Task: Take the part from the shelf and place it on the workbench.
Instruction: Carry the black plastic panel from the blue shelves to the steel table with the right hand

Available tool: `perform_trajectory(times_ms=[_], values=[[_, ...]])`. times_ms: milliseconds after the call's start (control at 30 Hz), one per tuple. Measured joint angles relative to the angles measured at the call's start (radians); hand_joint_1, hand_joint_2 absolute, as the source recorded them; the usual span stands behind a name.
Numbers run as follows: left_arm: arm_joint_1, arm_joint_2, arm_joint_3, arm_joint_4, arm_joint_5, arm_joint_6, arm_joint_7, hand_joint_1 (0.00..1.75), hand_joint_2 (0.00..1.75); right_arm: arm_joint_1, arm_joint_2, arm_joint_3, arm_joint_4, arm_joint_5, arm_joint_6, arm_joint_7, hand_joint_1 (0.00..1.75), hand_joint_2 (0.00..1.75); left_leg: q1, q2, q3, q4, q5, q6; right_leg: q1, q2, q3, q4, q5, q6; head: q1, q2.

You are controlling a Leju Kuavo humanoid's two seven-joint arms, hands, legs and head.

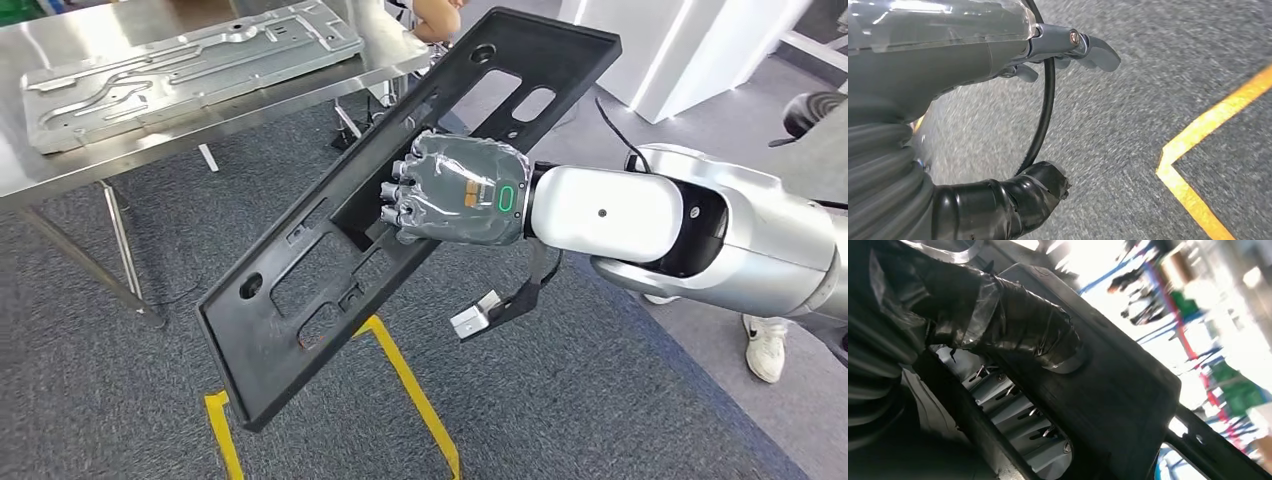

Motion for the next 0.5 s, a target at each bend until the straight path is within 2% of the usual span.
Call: perform_trajectory(times_ms=[33,67,100,167,200,267,300,333,367,400,433,467,500], values=[[0.0,-0.001,0.0,0.0,0.0,0.0,-0.001,0.0,1.75,0.002,-0.002,-0.001,0.0,0.023,-0.022,0.007,1.75,1.75,-0.001,-0.014,0.001,0.001,-0.001,-0.001,0.001,0.022,0.024,-0.062,0.029,-0.009,-0.001,0.0],[-0.001,-0.002,0.0,0.0,-0.001,0.0,-0.001,0.0,1.75,0.006,-0.004,-0.003,-0.001,0.044,-0.047,0.013,1.75,1.75,0.0,-0.025,-0.002,0.002,-0.001,-0.005,0.002,0.039,0.039,-0.101,0.042,-0.014,-0.001,0.0],[0.0,-0.002,0.0,0.0,-0.001,0.001,-0.002,0.0,1.75,0.012,-0.007,-0.006,-0.001,0.06,-0.073,0.017,1.75,1.75,0.004,-0.036,-0.005,0.003,0.0,-0.009,0.003,0.049,0.047,-0.119,0.042,-0.018,-0.002,0.0],[0.005,-0.001,0.002,0.0,-0.002,0.001,-0.003,0.0,1.75,0.035,-0.011,-0.022,-0.002,0.074,-0.122,0.023,1.75,1.75,0.009,-0.057,-0.009,0.0,0.001,-0.023,0.004,0.03,0.058,-0.135,0.043,-0.02,-0.002,0.0],[0.008,-0.001,0.002,0.0,-0.003,0.001,-0.004,0.0,1.75,0.056,-0.012,-0.035,-0.003,0.077,-0.145,0.025,1.75,1.75,0.009,-0.047,-0.01,0.003,-0.003,-0.029,0.002,0.019,0.068,-0.147,0.046,-0.021,-0.002,0.0],[0.008,-0.001,0.003,0.0,-0.004,0.001,-0.007,0.0,1.75,0.11,-0.017,-0.07,-0.004,0.093,-0.19,0.028,1.75,1.75,0.007,0.01,-0.031,0.054,-0.035,-0.04,-0.005,-0.009,0.091,-0.171,0.052,-0.023,-0.004,0.0],[0.006,-0.002,0.004,0.0,-0.004,0.001,-0.009,0.0,1.75,0.136,-0.02,-0.089,-0.004,0.104,-0.204,0.027,1.75,1.75,0.009,0.046,-0.056,0.107,-0.062,-0.046,-0.003,-0.023,0.097,-0.176,0.052,-0.024,-0.005,0.0],[0.003,-0.001,0.004,0.0,-0.005,0.002,-0.01,0.0,1.75,0.16,-0.023,-0.107,-0.005,0.116,-0.212,0.022,1.75,1.75,0.014,0.067,-0.09,0.171,-0.089,-0.051,-0.003,-0.039,0.1,-0.177,0.051,-0.025,-0.006,0.0],[0.002,0.0,0.005,0.0,-0.006,0.002,-0.012,0.0,1.75,0.181,-0.025,-0.123,-0.005,0.125,-0.214,0.016,1.75,1.75,0.02,0.076,-0.12,0.225,-0.106,-0.056,-0.004,-0.052,0.101,-0.176,0.048,-0.024,-0.006,0.0],[0.002,0.001,0.006,0.0,-0.007,0.002,-0.013,0.0,1.75,0.201,-0.026,-0.138,-0.005,0.132,-0.212,0.01,1.75,1.75,0.025,0.08,-0.137,0.251,-0.106,-0.062,-0.006,-0.066,0.102,-0.174,0.045,-0.022,-0.006,0.0],[0.003,0.002,0.006,0.0,-0.008,0.002,-0.015,0.0,1.75,0.218,-0.026,-0.151,-0.005,0.137,-0.209,0.004,1.75,1.75,0.029,0.085,-0.136,0.24,-0.088,-0.067,-0.009,-0.078,0.102,-0.17,0.041,-0.018,-0.006,0.0],[0.004,0.004,0.007,0.0,-0.008,0.002,-0.016,0.0,1.75,0.231,-0.026,-0.161,-0.005,0.138,-0.207,0.001,1.75,1.75,0.032,0.093,-0.112,0.19,-0.056,-0.071,-0.013,-0.09,0.103,-0.165,0.035,-0.013,-0.006,0.0],[0.004,0.006,0.007,0.0,-0.009,0.002,-0.016,0.0,1.75,0.241,-0.026,-0.173,-0.005,0.139,-0.205,-0.002,1.75,1.75,0.033,0.111,-0.079,0.12,-0.024,-0.075,-0.016,-0.102,0.105,-0.159,0.028,-0.006,-0.006,0.0]])
